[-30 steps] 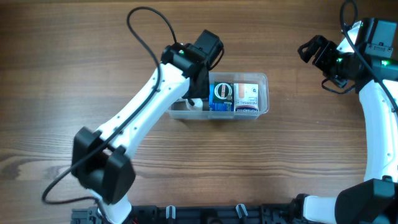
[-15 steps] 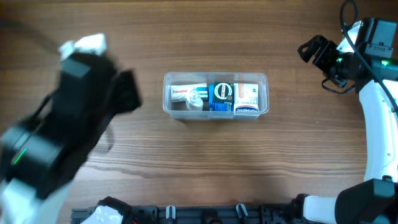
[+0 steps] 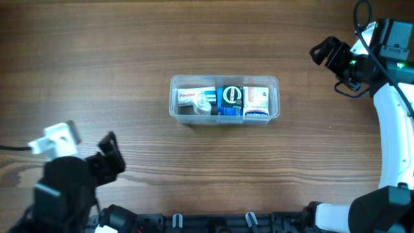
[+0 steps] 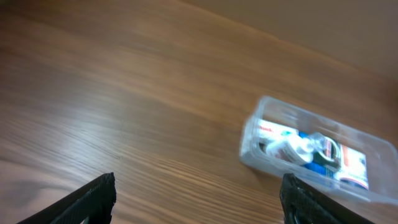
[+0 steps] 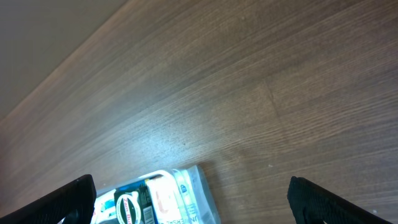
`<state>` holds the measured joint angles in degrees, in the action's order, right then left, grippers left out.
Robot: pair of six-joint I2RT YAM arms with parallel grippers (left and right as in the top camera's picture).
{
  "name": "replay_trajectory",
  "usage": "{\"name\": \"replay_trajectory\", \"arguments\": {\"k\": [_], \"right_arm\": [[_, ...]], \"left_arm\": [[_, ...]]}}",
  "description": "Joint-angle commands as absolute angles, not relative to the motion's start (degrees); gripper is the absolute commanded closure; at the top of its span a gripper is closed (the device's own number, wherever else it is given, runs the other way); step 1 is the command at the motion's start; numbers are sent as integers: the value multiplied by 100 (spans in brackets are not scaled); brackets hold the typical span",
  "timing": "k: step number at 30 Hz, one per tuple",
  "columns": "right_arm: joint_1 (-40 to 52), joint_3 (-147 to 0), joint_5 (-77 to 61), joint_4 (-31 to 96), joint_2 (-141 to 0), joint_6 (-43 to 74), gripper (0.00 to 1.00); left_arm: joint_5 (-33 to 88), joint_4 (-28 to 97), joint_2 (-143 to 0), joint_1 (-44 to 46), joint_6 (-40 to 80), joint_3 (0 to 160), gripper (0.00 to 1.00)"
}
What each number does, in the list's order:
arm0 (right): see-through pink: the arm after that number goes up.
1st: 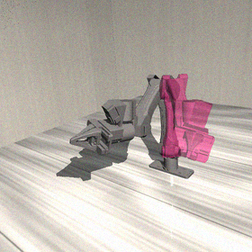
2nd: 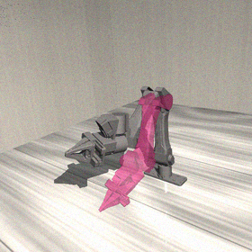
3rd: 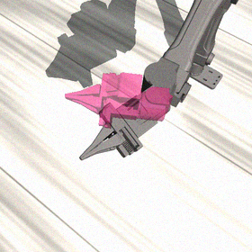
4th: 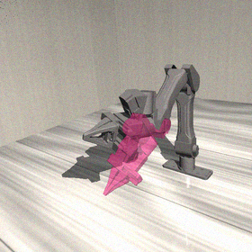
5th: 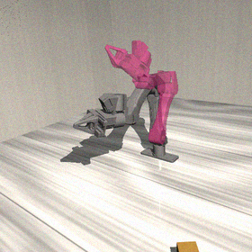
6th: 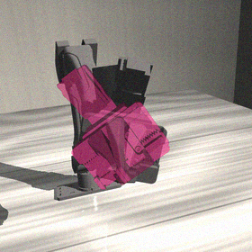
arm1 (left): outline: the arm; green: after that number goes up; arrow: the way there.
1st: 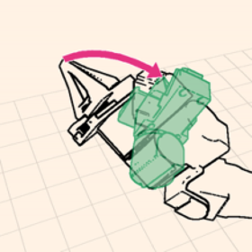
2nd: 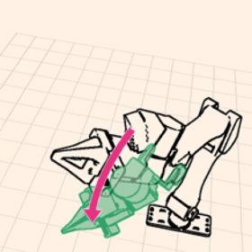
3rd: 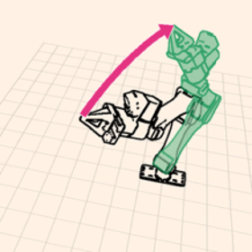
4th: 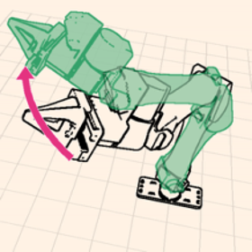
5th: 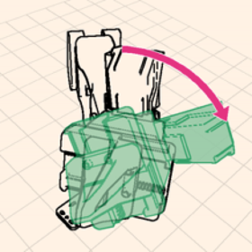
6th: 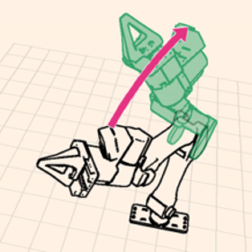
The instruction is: Pack container
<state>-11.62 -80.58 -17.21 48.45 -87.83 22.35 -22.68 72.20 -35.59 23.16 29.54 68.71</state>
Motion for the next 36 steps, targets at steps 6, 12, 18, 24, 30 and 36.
{"name": "replay_trajectory", "arguments": {"k": [6, 12, 18, 24, 30, 36], "right_arm": [[-1160, -8062, -1806, 4825, -8648, 2268, 0], [-1160, -8062, -1806, 4827, -8648, 2265, 0], [-1160, -8062, -1806, 4827, -8648, 2268, 0], [-1160, -8062, -1806, 4827, -8648, 2268, 0], [-1160, -8062, -1806, 4825, -8648, 2268, 0], [-1160, -8062, -1806, 4825, -8648, 2268, 0]], "left_arm": [[-683, 7408, -3151, 2292, 3048, 5767, 0], [-860, 7413, -3153, 2292, 3026, 5765, 0], [-1162, 7290, -3146, 2292, 2731, 5765, 0], [-1164, 6971, -3140, 2292, 2418, 5728, 0], [-1122, 6418, -2707, 1789, 2421, 4860, 0], [-611, 5603, -1568, 919, 2418, 3612, 0]]}}
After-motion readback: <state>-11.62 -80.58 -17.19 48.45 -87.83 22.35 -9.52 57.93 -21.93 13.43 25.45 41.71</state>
